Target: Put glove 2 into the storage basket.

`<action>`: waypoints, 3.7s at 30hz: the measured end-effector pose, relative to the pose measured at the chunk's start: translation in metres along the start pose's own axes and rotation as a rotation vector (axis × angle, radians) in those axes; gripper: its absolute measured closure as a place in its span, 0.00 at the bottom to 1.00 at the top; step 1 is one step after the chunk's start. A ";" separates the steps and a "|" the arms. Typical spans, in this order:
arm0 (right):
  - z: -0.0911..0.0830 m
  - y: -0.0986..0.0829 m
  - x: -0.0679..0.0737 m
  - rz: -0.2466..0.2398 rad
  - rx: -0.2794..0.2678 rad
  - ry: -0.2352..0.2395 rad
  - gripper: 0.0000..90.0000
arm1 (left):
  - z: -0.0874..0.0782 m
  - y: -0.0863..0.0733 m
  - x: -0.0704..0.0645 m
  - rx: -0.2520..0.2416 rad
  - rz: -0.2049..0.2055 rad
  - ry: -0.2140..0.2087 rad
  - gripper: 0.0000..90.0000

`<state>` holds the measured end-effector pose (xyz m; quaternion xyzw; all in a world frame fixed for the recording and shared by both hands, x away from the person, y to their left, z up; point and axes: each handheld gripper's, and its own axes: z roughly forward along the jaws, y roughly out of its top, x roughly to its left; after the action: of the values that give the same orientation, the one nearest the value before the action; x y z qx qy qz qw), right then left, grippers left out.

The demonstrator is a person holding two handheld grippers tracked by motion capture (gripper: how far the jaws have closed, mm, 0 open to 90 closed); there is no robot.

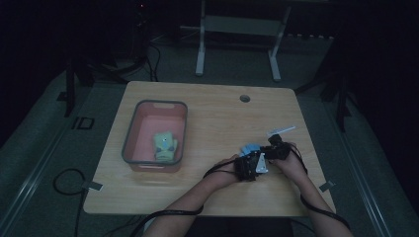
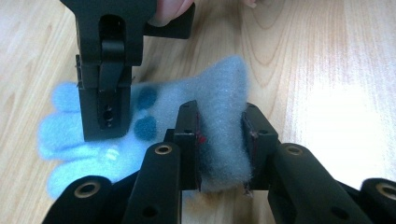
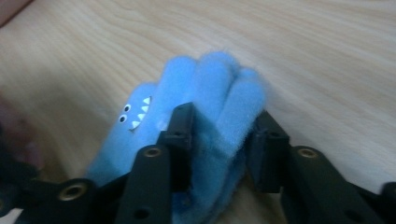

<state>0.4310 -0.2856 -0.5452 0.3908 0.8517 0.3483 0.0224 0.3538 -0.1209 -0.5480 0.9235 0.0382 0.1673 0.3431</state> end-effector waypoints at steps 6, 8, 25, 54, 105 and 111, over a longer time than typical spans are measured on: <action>0.005 0.005 0.010 0.005 0.023 0.003 0.86 | -0.008 -0.004 0.002 0.008 -0.015 -0.017 0.83; 0.005 0.006 0.010 0.016 0.012 0.009 0.87 | -0.011 -0.006 0.003 0.015 -0.011 -0.013 0.83; -0.014 0.043 0.041 -0.019 -0.078 0.028 0.89 | -0.062 -0.008 0.019 0.019 0.005 0.036 0.84; -0.025 0.094 0.080 -0.082 -0.151 0.055 0.88 | -0.124 -0.010 0.038 0.019 0.030 0.088 0.84; 0.032 0.187 0.179 -0.250 -0.113 0.113 0.88 | -0.225 -0.080 0.058 0.117 -0.034 0.188 0.84; 0.048 0.194 0.194 -0.262 -0.105 0.130 0.88 | -0.234 -0.095 0.058 0.131 -0.056 0.192 0.84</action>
<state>0.4375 -0.0383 -0.4172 0.2513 0.8758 0.4109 0.0325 0.3345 0.1074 -0.4271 0.9224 0.1072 0.2424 0.2811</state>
